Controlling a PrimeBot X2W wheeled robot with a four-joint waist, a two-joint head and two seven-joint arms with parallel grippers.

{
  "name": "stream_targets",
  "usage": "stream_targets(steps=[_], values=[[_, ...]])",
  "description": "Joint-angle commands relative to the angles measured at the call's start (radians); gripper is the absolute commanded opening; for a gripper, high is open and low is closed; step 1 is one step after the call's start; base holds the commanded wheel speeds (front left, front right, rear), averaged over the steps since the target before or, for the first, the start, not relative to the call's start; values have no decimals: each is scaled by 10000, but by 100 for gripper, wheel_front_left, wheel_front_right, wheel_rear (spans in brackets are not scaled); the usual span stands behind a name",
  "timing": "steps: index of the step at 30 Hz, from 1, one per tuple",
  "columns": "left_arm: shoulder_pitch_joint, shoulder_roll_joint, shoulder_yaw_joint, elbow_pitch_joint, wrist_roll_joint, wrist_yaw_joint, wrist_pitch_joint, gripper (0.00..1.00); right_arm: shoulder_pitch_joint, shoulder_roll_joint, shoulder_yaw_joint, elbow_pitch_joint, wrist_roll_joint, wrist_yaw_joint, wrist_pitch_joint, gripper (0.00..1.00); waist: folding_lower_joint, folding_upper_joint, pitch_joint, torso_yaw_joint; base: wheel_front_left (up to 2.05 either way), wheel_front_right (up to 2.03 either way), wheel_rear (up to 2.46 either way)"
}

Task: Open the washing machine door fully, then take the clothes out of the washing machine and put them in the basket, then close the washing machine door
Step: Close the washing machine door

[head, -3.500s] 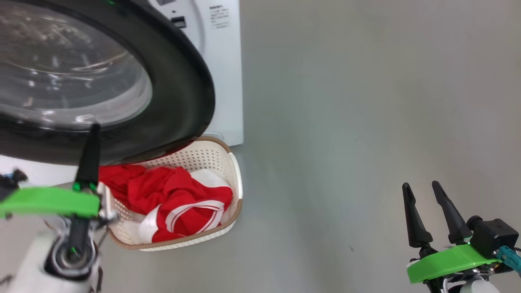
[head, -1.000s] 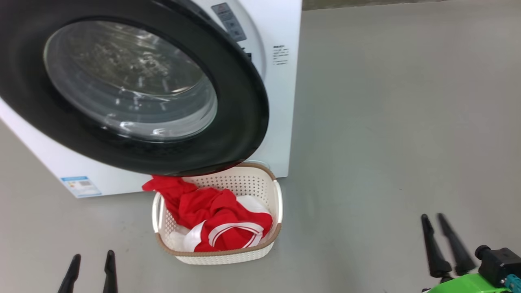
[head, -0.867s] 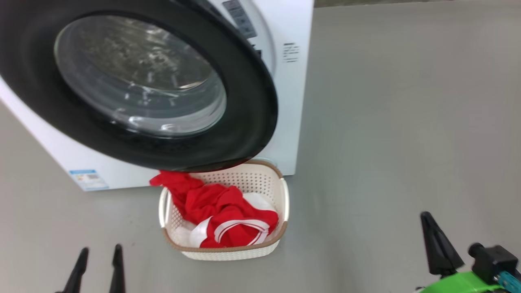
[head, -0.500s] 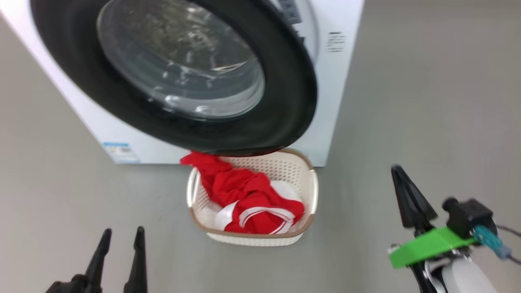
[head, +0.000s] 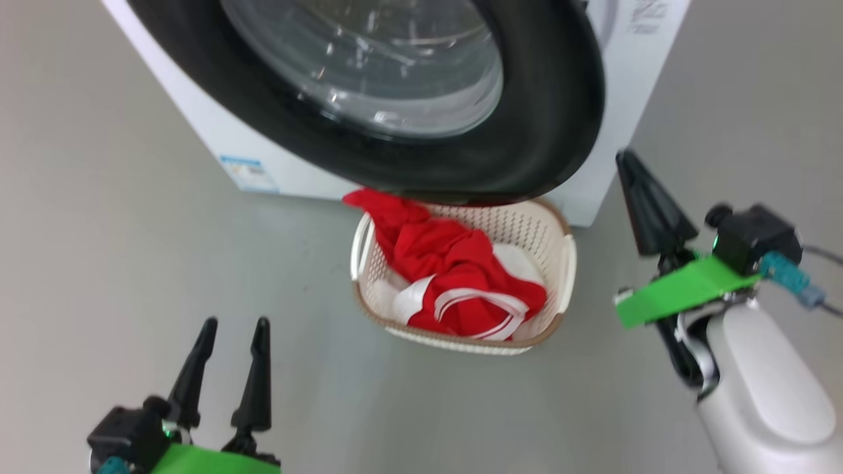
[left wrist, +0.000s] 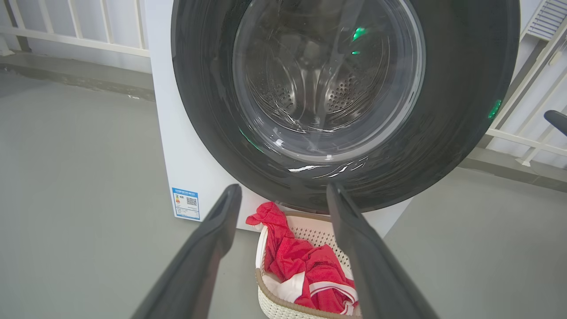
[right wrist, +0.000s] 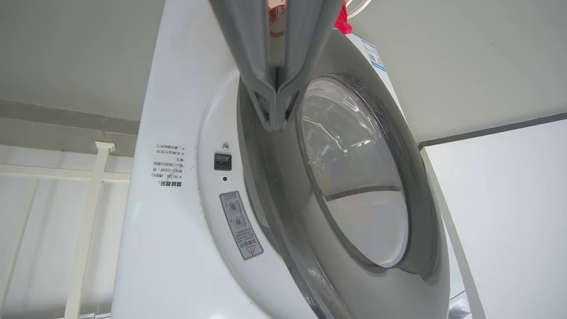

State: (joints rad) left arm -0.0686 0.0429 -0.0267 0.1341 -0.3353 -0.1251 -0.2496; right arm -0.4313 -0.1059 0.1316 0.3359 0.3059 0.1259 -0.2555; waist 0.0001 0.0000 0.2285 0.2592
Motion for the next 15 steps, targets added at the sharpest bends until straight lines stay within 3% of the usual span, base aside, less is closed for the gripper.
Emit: stream_targets(steps=[1,15], values=[[-389,77,238,-304,-108,-56,-122,100,-469,-30,239,-158,-83,48,-63,0,-1,0,696,528,0,0,0],[-1182,75,-347,-474,-711,-56,-122,100,-2278,-326,195,282,-225,48,-63,0,-1,0,1917,1080,0,0,0]])
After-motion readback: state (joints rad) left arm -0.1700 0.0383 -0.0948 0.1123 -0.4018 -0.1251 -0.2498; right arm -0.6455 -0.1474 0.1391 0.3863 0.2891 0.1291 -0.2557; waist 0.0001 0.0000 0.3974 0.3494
